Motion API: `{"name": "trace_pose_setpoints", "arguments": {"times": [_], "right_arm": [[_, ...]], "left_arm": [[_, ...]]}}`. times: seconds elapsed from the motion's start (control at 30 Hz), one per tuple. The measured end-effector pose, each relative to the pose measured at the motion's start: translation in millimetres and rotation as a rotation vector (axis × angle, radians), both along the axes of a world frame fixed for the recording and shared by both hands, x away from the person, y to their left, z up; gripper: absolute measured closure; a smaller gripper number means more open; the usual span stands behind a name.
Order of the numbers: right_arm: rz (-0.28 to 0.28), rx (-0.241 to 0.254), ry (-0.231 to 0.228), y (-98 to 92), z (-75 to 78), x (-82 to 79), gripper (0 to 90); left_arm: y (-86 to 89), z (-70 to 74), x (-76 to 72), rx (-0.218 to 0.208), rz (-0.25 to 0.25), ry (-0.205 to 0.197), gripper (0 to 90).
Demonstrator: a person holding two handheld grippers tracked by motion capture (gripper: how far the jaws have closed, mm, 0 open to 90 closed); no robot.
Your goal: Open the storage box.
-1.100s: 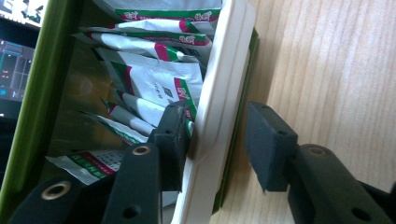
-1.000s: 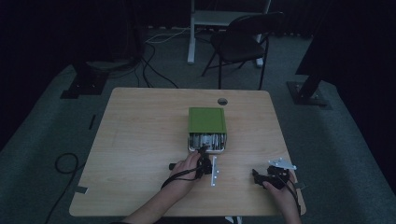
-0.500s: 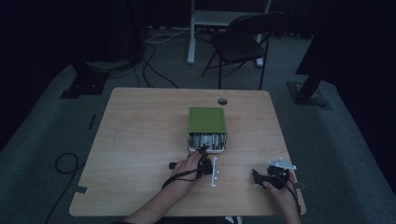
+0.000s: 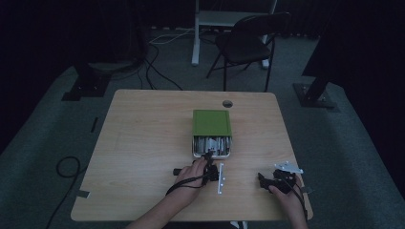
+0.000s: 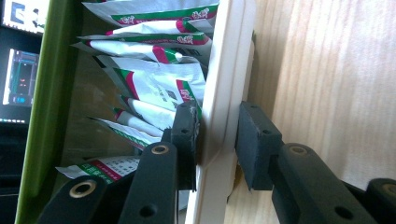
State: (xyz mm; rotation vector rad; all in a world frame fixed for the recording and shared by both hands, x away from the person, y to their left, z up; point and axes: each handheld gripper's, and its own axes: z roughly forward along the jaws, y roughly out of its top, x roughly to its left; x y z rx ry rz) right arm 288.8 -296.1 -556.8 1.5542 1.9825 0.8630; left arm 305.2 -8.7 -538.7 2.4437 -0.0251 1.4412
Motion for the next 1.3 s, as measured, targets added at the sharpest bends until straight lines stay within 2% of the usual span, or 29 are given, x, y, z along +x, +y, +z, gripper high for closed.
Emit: {"name": "trace_pose_setpoints", "arguments": {"times": [0.2, 0.37, 0.63, 0.77, 0.93, 0.97, 1.03, 1.3], "right_arm": [[0.000, 0.000, 0.000, 0.0, 0.0, 0.0, 11.9], [0.000, 0.000, 0.000, 0.0, 0.0, 0.0, 11.8], [0.000, -0.001, 0.000, -0.2, 0.0, 0.2, 11.8], [-0.002, -0.001, 0.000, 0.0, 0.0, 1.6, 11.8], [-0.003, -0.002, -0.001, 0.1, -0.1, 1.5, 11.9], [-0.003, -0.002, 0.000, 0.1, -0.1, 1.5, 11.8], [-0.003, -0.002, 0.000, 0.1, -0.1, 1.5, 11.9], [-0.003, -0.001, 0.000, 0.1, -0.1, 1.5, 11.8]], "left_arm": [[1.7, -1.1, -6.4, -0.011, -0.003, -0.004, 70.6], [1.6, -0.4, -11.1, -0.002, -0.004, -0.005, 70.6], [0.6, 1.4, -19.7, 0.004, 0.004, 0.013, 70.6], [0.5, 2.1, -26.8, 0.016, -0.007, 0.020, 70.9], [1.8, 2.0, -32.5, 0.021, -0.014, 0.015, 71.0], [1.6, 2.3, -34.0, 0.033, -0.014, 0.018, 71.1], [1.2, 1.8, -37.0, 0.037, -0.021, 0.005, 71.3], [2.0, -1.9, -44.9, 0.031, -0.022, 0.001, 71.6]]}}
